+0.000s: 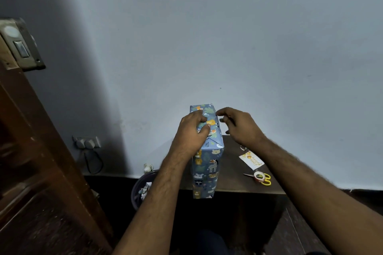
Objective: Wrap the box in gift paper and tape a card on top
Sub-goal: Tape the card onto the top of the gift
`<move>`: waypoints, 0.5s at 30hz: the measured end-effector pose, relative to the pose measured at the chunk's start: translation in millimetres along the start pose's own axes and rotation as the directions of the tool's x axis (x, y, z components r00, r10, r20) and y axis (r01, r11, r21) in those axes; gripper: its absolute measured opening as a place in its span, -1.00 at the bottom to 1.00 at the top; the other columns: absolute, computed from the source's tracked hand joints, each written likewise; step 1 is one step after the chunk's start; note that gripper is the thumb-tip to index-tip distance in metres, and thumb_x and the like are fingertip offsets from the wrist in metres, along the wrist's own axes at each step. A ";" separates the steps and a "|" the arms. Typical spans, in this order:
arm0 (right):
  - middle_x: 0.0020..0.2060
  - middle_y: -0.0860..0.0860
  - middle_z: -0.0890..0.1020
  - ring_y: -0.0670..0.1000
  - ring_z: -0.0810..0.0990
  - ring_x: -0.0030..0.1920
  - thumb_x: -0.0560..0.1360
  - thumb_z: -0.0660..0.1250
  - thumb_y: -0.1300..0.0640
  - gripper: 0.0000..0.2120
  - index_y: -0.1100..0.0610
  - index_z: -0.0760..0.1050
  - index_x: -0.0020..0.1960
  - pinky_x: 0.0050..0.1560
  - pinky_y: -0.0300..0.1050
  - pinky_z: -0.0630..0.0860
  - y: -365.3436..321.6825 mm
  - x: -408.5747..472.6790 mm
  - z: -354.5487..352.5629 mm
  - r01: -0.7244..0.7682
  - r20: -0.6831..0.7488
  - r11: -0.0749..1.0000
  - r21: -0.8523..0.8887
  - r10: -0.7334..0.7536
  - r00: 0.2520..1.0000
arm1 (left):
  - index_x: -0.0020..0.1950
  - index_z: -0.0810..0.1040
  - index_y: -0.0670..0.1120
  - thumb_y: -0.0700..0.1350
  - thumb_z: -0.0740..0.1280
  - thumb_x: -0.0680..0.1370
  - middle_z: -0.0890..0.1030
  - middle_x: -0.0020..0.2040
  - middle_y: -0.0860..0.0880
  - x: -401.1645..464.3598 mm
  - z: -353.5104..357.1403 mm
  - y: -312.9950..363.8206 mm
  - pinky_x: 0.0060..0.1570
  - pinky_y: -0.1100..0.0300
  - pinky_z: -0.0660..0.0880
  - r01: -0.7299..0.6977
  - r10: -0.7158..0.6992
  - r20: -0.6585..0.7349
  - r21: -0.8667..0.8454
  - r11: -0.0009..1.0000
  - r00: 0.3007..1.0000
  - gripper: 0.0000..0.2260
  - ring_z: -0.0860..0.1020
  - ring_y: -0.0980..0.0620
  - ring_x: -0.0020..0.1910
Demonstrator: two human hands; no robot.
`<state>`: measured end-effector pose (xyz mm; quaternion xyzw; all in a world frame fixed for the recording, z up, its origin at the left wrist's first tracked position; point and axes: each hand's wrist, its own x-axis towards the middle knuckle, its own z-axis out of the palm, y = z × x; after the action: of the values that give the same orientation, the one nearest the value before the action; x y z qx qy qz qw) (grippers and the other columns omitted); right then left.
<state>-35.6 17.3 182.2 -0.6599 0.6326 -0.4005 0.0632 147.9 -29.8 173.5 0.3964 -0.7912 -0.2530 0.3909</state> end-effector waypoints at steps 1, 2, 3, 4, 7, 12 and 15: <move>0.16 0.02 0.66 0.04 0.66 0.13 0.66 0.21 0.17 -0.75 0.09 0.54 0.30 0.12 0.13 0.62 -1.0 -7.8 4.7 -0.071 0.007 0.994 0.087 0.070 0.998 | 0.36 0.55 -0.06 -0.08 0.38 0.62 0.42 0.51 0.07 -3.7 1.2 -0.8 0.39 0.21 0.32 0.025 -0.025 -0.003 -0.100 0.995 1.000 -0.69 0.37 0.07 0.48; 0.17 -0.01 0.66 0.03 0.66 0.13 0.68 0.21 0.00 -0.73 0.04 0.51 0.32 0.15 0.18 0.60 -2.6 -16.7 10.4 -0.145 0.027 0.975 0.170 0.143 0.989 | 0.45 0.50 0.00 -0.05 0.37 0.63 0.37 0.55 0.10 -8.2 2.9 -2.1 0.44 0.15 0.35 0.081 -0.079 0.018 -0.257 0.963 0.997 -0.62 0.38 0.11 0.49; 0.17 -0.05 0.66 0.01 0.66 0.15 0.65 0.18 -0.19 -0.64 -0.02 0.51 0.31 0.19 0.18 0.59 -4.9 -26.8 15.2 -0.217 0.061 0.944 0.250 0.208 0.976 | 0.53 0.41 0.07 -0.01 0.35 0.65 0.34 0.57 0.12 -15.2 4.6 -2.2 0.42 0.08 0.43 0.153 -0.144 0.054 -0.434 0.888 0.988 -0.56 0.42 0.11 0.47; 0.16 -0.10 0.67 -0.03 0.65 0.17 0.61 0.13 -0.34 -0.55 -0.09 0.52 0.29 0.24 0.17 0.57 -7.8 -37.0 19.4 -0.278 0.108 0.900 0.335 0.257 0.960 | 0.58 0.32 0.13 0.01 0.31 0.67 0.37 0.56 0.10 -23.8 7.8 -3.0 0.34 0.04 0.51 0.212 -0.191 0.097 -0.570 0.794 0.977 -0.53 0.49 0.08 0.42; 0.20 -0.13 0.67 -0.08 0.64 0.23 0.59 0.02 -0.43 -0.46 -0.16 0.53 0.32 0.32 0.11 0.53 -17.3 -60.8 28.1 -0.397 0.248 0.708 0.583 0.311 0.918 | 0.50 0.45 0.09 0.29 0.24 0.63 0.57 0.40 -0.12 -50.3 19.5 -9.8 0.30 -0.26 0.50 0.290 -0.242 0.166 -0.664 0.689 0.956 -0.50 0.61 -0.18 0.29; 0.28 -0.14 0.63 -0.09 0.60 0.29 0.52 0.10 -0.51 -0.39 -0.19 0.43 0.41 0.38 0.15 0.48 -19.8 -74.2 19.2 -0.393 0.223 0.691 0.607 0.326 0.919 | 0.51 0.40 0.23 0.40 0.14 0.61 0.49 0.48 -0.02 -71.2 42.1 -13.0 0.43 -0.24 0.37 0.320 -0.245 0.208 -0.675 0.665 0.947 -0.48 0.47 -0.10 0.45; 0.11 -0.13 0.66 -0.10 0.66 0.13 0.47 0.14 -0.49 -0.43 -0.16 0.37 0.32 0.28 0.06 0.54 -18.8 -76.5 -2.2 -0.400 0.117 0.779 0.482 0.395 0.911 | 0.38 0.40 0.50 0.38 0.28 0.53 0.41 0.51 0.17 -64.2 52.0 -8.7 0.48 -0.05 0.37 0.262 -0.197 0.177 -0.532 0.805 0.964 -0.60 0.39 0.19 0.48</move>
<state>-12.9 89.6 160.4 -0.4747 0.6326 -0.5237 0.3165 133.4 23.0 111.0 0.3449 -0.6517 -0.5373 0.4093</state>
